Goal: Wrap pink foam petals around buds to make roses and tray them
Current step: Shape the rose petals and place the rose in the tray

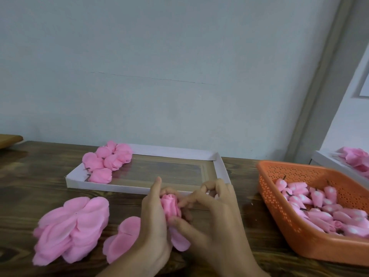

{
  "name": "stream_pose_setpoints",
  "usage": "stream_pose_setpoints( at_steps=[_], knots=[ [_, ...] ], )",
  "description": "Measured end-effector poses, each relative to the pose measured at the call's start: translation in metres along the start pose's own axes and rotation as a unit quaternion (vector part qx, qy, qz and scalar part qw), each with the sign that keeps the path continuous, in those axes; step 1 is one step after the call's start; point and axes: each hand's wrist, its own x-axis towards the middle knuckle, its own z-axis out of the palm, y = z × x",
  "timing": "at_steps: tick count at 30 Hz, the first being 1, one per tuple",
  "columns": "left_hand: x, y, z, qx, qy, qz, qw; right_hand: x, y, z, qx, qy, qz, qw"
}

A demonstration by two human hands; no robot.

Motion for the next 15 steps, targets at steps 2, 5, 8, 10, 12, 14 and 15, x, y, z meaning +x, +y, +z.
stream_pose_setpoints(
  at_steps=[2, 5, 8, 10, 12, 14, 15],
  knots=[
    [0.008, 0.005, -0.007, -0.018, 0.017, -0.005, 1.0, 0.002, 0.0, -0.003, 0.09, -0.032, 0.074, 0.993],
    [0.015, 0.015, -0.014, -0.061, 0.0, -0.018, 0.998, 0.005, 0.0, -0.005, 0.123, -0.151, 0.205, 0.959],
    [0.019, 0.018, -0.014, -0.081, 0.015, -0.023, 0.996, 0.005, -0.001, 0.001, 0.15, -0.236, 0.255, 0.925],
    [0.019, 0.017, -0.012, -0.09, 0.023, -0.014, 0.996, 0.002, -0.003, 0.003, 0.204, -0.218, 0.259, 0.919],
    [0.018, 0.015, -0.009, -0.1, 0.021, -0.012, 0.995, -0.001, -0.007, 0.003, 0.248, -0.189, 0.257, 0.915],
    [0.018, 0.014, -0.008, -0.096, 0.02, -0.01, 0.995, -0.005, -0.011, 0.005, 0.272, -0.162, 0.241, 0.917],
    [0.017, 0.014, -0.007, -0.095, 0.016, -0.011, 0.995, -0.006, -0.013, 0.006, 0.273, -0.148, 0.229, 0.923]
  ],
)
